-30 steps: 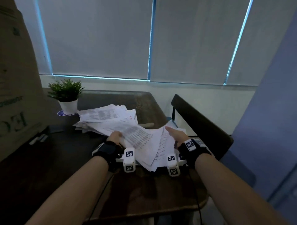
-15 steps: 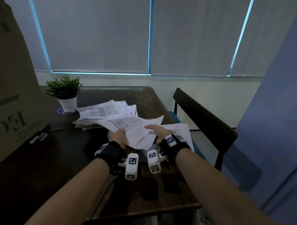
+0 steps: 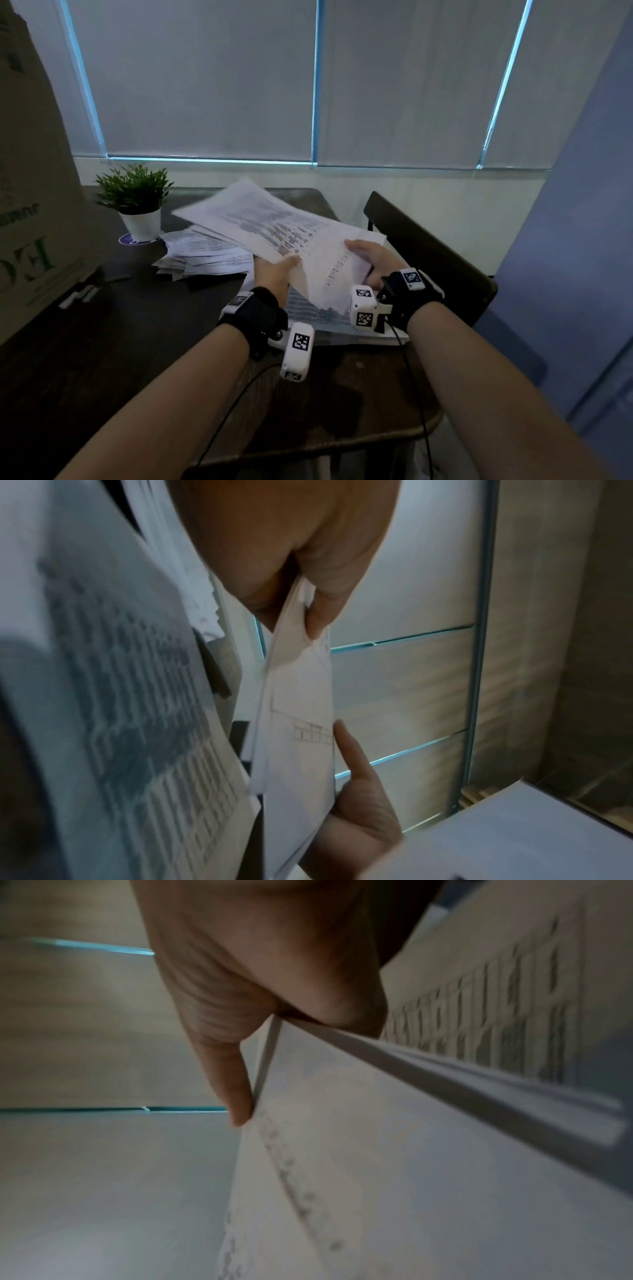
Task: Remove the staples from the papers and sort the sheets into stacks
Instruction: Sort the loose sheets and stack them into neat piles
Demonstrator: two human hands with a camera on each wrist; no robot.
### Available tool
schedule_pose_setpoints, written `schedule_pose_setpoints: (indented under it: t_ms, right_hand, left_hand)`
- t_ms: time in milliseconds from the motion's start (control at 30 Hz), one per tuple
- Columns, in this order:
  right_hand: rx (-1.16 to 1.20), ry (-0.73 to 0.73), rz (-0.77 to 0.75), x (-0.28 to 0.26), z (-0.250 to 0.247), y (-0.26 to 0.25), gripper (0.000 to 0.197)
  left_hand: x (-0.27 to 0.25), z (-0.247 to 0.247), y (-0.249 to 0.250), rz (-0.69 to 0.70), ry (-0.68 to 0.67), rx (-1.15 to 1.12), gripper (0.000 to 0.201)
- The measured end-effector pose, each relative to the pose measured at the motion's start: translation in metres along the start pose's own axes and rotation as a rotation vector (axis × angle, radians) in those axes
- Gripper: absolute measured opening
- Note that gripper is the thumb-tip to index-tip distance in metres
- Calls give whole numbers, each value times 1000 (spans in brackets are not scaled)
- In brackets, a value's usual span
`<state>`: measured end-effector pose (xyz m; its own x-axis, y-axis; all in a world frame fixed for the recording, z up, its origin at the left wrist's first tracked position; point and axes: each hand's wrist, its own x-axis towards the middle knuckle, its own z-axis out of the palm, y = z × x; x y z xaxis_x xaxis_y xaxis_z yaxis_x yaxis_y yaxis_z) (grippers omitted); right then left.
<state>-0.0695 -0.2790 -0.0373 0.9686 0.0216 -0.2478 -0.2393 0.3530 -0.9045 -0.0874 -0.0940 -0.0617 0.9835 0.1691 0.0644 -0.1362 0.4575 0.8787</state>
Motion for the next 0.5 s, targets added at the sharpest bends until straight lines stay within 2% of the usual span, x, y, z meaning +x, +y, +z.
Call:
schedule_pose_setpoints:
  t_ms: [67,133,200,267,400,467,500]
  right_hand:
    - [-104,20,25,-3,-11,2,42]
    - [-161,38,11,1,-26,4,46]
    - [-221,60,-26,-5,-38,-1,48]
    - [-241,64,-63,-9,-58,-9,45]
    - [-292,10,-149,-25,-98,-27,41]
    - [-322,-45,-197,-24,-114,-33,48]
    - [-309,-77,-221,-20,-120,-36,56]
  left_hand:
    - [-8,8,-12,-67,-16,4,41]
    - [-15,14,-21,-114,-36,14,25]
    - [-17,13,-15,-203,-76,-83,6]
    - [-8,-1,-2,-307,-111,-269,22]
    - [24,-52,28,-251,17,-501,42]
    - [35,-73,41,-324,-57,-408,51]
    - [39,-79,47,-375,-144,-200,50]
